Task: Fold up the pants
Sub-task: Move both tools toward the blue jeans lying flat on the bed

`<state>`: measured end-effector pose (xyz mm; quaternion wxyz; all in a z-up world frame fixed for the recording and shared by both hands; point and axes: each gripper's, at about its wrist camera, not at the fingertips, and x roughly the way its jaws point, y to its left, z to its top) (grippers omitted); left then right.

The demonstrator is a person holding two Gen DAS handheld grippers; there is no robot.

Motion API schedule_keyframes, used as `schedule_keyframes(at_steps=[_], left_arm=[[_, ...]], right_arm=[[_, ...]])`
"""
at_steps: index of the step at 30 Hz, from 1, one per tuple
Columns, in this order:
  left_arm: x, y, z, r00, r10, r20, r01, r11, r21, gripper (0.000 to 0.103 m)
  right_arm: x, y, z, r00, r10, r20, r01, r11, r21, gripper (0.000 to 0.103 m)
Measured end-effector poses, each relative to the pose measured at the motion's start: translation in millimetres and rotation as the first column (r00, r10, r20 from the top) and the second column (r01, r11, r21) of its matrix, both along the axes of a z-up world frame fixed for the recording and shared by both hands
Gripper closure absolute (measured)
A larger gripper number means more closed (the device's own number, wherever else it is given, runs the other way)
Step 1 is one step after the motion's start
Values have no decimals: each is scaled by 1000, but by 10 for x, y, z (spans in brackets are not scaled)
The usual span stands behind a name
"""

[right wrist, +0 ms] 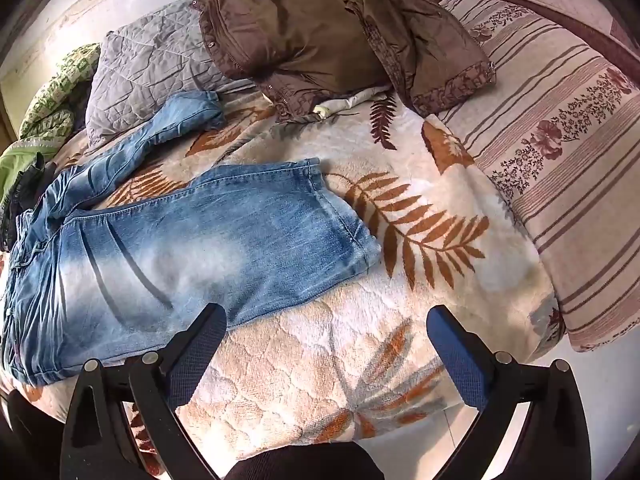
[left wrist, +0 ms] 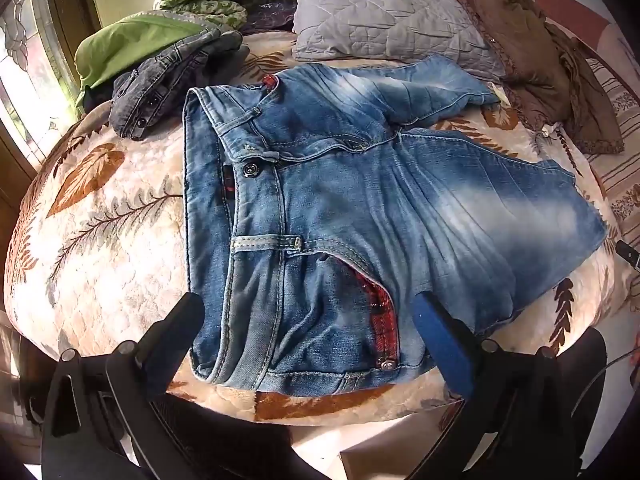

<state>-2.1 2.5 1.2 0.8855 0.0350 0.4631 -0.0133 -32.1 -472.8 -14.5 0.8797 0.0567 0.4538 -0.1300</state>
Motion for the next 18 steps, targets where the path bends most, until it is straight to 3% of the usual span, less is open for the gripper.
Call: schedule_keyframes(at_steps=[2, 4, 10, 12, 18], left_arm=[[-45, 16, 21, 999, 16, 28, -17, 999, 47, 0], [16, 27, -40, 1000, 19, 0, -19, 997, 73, 0], [-53, -113, -32, 1000, 31, 8, -31, 996, 81, 0], [-30, 91, -51, 1000, 1, -12, -1, 1000, 24, 0], [-134, 170, -94, 999, 10, -37, -12, 997, -76, 0]], right_arm=[[-10, 2, -44, 1000, 5, -6, -5, 1000, -4, 2], [-11, 2, -98, 1000, 7, -20, -8, 1000, -12, 2], [-34, -23, -96, 1000, -6, -21, 5, 1000, -12, 2], [-24, -10, -86, 1000, -2, -18, 2, 1000, -15, 2], [-9, 64, -43, 999, 27, 16, -27, 999, -16, 2]])
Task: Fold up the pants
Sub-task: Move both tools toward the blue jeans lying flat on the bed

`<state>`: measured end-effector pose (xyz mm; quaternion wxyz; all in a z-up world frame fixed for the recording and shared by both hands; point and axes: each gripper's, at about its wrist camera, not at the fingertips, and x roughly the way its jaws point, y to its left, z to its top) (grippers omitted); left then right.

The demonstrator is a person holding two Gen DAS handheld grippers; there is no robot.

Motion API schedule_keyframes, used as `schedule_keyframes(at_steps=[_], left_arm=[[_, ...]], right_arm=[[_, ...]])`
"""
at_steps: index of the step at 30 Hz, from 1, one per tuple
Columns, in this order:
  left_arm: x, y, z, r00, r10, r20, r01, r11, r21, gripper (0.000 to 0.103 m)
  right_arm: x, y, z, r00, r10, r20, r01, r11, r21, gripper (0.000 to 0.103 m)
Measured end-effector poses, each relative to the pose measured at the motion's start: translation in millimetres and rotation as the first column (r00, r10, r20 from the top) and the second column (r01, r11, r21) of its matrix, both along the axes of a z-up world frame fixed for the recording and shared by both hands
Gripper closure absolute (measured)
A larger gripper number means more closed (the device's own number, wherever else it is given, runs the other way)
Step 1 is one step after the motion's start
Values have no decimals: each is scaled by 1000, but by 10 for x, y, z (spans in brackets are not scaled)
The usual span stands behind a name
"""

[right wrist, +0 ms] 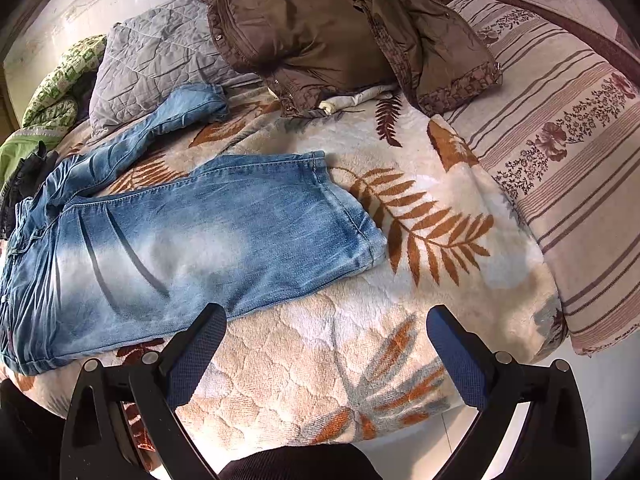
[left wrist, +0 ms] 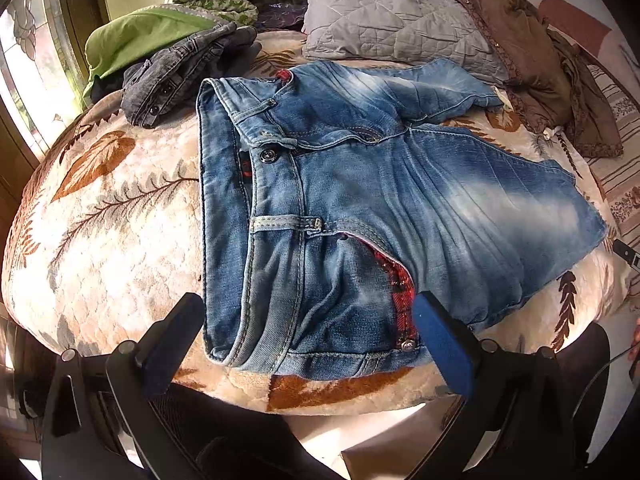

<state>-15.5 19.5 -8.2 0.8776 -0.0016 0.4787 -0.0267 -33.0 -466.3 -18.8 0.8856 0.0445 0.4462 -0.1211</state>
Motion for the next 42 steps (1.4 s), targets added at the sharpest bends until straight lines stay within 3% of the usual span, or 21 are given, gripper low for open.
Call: schedule_keyframes(at_steps=[4, 14, 19, 27, 42], left_arm=[[-107, -15, -54, 1000, 6, -1, -6, 998, -62, 0], [-278, -274, -83, 993, -121, -5, 121, 993, 7, 0], [-328, -324, -45, 990, -141, 4, 141, 990, -4, 0], [-324, -438, -41, 988, -157, 4, 156, 987, 34, 0], [-255, -598, -92, 982, -180, -52, 181, 983, 16, 0]], right_arm=[[-49, 79, 22, 999, 36, 23, -36, 999, -7, 2], [-250, 308, 37, 992, 125, 24, -123, 988, -92, 2], [-356, 431, 138, 980, 192, 43, -186, 975, -118, 2], [-360, 641, 162, 956, 292, 9, -282, 930, -236, 3], [-287, 555, 60, 959, 282, 1, -276, 941, -193, 2]])
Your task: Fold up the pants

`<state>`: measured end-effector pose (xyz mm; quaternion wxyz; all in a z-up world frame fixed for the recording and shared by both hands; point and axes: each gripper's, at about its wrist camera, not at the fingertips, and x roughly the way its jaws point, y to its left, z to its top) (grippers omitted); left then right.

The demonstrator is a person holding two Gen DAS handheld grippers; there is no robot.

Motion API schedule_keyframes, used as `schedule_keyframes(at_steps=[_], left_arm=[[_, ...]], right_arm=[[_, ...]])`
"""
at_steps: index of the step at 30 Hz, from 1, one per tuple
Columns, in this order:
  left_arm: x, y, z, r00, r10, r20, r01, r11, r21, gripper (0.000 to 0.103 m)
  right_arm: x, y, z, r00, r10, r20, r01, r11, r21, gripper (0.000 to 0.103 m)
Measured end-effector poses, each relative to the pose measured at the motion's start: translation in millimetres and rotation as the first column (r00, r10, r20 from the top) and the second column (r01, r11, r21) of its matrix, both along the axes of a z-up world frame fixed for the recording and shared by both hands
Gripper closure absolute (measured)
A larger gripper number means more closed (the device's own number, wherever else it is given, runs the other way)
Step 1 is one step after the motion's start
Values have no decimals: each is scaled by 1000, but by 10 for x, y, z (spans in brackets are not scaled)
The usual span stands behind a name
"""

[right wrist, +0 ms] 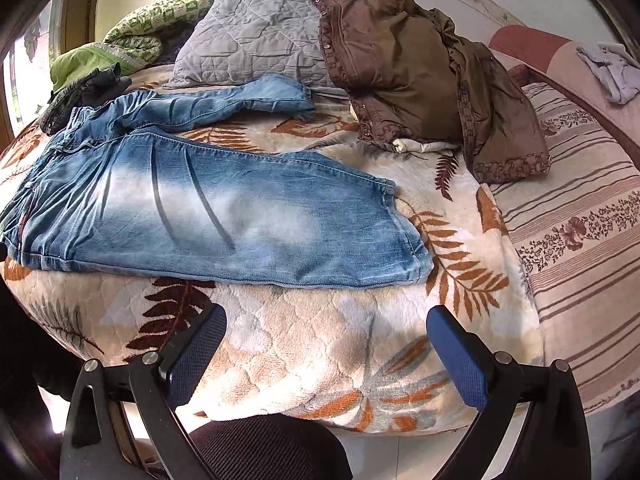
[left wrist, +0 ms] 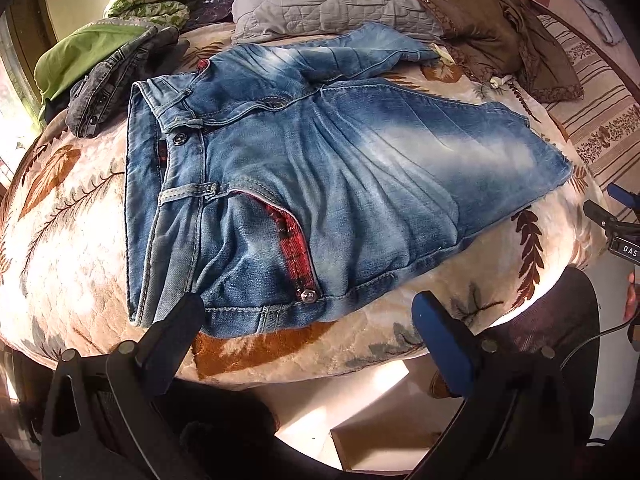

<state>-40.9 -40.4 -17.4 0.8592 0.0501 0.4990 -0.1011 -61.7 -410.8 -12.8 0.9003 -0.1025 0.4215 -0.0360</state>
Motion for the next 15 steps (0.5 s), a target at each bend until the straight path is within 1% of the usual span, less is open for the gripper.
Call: schedule_keyframes(at_steps=[3, 7, 15], left_arm=[[3, -22, -22, 999, -16, -28, 15, 1000, -17, 0], [-26, -28, -34, 999, -29, -27, 29, 1000, 2, 0], [101, -31, -49, 997, -24, -73, 21, 999, -38, 0]], right_arm=[[24, -32, -18, 1000, -6, -9, 6, 1000, 2, 2], [51, -62, -33, 1000, -15, -15, 15, 1000, 11, 2], [172, -117, -110, 999, -26, -45, 29, 996, 86, 2]])
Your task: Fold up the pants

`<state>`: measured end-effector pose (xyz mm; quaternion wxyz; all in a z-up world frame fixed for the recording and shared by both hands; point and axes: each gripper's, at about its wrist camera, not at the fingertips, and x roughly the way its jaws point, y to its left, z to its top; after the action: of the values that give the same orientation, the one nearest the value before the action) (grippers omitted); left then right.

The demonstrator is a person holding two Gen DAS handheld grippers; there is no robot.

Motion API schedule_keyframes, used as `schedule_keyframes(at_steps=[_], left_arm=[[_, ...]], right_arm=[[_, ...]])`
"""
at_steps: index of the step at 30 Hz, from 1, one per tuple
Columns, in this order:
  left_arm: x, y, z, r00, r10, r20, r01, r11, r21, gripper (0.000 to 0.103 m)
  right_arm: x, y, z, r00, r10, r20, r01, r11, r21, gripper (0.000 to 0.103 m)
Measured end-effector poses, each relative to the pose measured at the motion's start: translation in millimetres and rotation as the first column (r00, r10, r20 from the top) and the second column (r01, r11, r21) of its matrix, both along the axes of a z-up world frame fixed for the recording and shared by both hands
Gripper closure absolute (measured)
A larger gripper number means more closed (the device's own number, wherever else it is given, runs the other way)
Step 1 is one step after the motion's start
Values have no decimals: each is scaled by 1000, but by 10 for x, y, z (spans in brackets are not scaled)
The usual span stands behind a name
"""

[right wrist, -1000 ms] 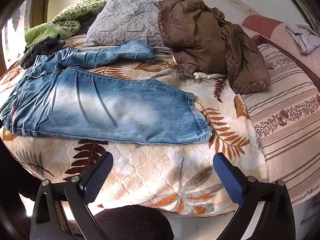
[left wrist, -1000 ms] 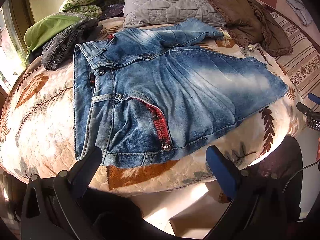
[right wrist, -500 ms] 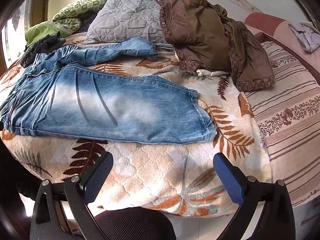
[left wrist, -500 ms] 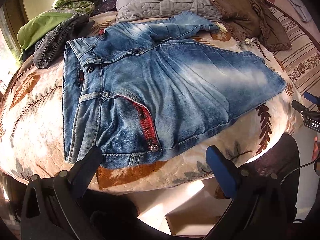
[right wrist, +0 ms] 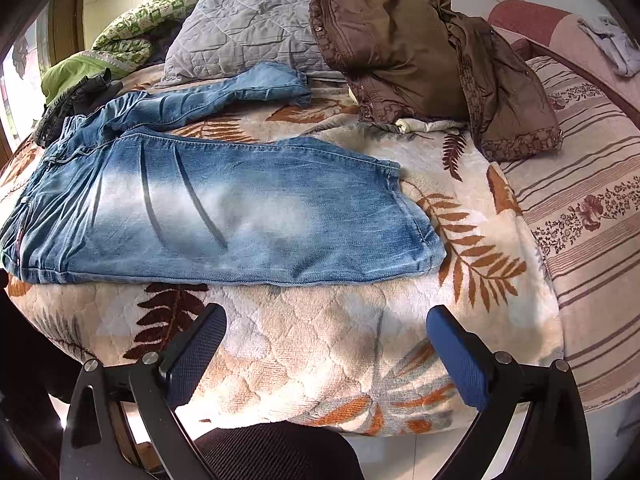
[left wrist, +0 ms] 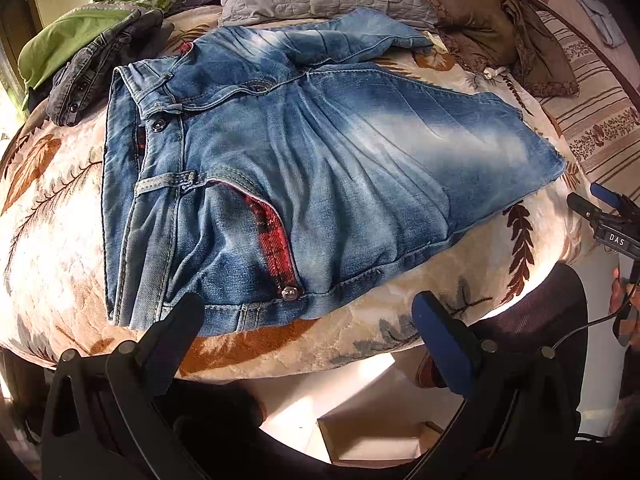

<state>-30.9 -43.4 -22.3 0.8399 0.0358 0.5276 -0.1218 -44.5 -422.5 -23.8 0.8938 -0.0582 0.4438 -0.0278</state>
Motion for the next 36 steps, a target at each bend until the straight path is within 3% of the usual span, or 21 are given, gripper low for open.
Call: schedule_keyframes(at_steps=[4, 8, 13, 17, 23, 25, 26, 27, 28, 29, 31, 33, 36], left_arm=[[104, 20, 74, 1000, -3, -20, 2, 999, -32, 0], [324, 188, 294, 1000, 25, -10, -25, 997, -78, 0], [850, 647, 508, 985, 168, 37, -166, 984, -57, 0], [1220, 983, 290, 959, 275, -62, -280, 954, -107, 0], [1326, 923, -268, 939, 257, -230, -290, 949, -122, 0], [1272, 827, -304, 947, 259, -191, -280, 956, -92, 0], [1240, 765, -282, 956, 239, -172, -258, 961, -100, 0], [1224, 714, -252, 963, 212, -167, -236, 962, -139, 3], [1203, 672, -211, 965, 206, -163, -233, 958, -167, 12], [1177, 630, -148, 969, 199, -148, -224, 958, -178, 23], [1104, 582, 23, 980, 178, -94, -194, 961, -197, 41], [1070, 588, 130, 982, 181, -51, -188, 963, -191, 45], [1203, 653, -35, 968, 222, -114, -236, 962, -136, 53]], right_arm=[[130, -125, 27, 1000, -10, -9, 11, 995, 103, 2], [399, -552, 80, 993, -117, -20, 119, 971, 207, 2], [956, -1037, 26, 974, -221, -52, 226, 928, 296, 2], [1473, -1147, -184, 967, -233, -105, 255, 917, 306, 2], [1819, -1135, -545, 955, -226, -191, 276, 914, 298, 3], [1784, -1014, -485, 976, -163, -148, 200, 937, 288, 23], [1771, -954, -463, 979, -146, -145, 179, 950, 254, 67], [1765, -908, -445, 978, -141, -151, 171, 963, 208, 91], [1753, -903, -417, 983, -112, -145, 143, 964, 223, 91], [1731, -927, -369, 986, -93, -137, 124, 962, 245, 101], [1640, -1032, -153, 992, -101, -74, 117, 958, 262, 102], [1535, -1239, 64, 987, -162, 7, 153, 947, 283, 102], [1578, -1569, -85, 963, -260, -76, 271, 931, 245, 103]])
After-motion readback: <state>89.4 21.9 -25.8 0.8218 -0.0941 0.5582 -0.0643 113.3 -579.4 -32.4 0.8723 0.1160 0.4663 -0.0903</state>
